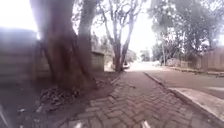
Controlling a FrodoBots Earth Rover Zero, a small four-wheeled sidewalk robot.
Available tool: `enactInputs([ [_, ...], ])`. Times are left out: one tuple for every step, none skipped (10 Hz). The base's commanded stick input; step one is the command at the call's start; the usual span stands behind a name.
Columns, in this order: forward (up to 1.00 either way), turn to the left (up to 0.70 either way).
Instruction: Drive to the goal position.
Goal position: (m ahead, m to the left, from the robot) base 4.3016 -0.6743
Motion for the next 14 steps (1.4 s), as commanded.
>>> enactInputs([
  [0.0, 0.1],
  [0.0, 0.1],
  [0.0, 0.09],
  [0.0, 0.09],
  [0.0, 0.08],
  [0.0, 0.07],
  [0.0, 0.05],
  [0.0, 0.03],
  [0.06, 0.02],
  [0.19, 0.01],
  [0.3, 0.0],
  [0.3, 0.03],
  [0.3, 0.05],
  [0.3, -0.47],
])
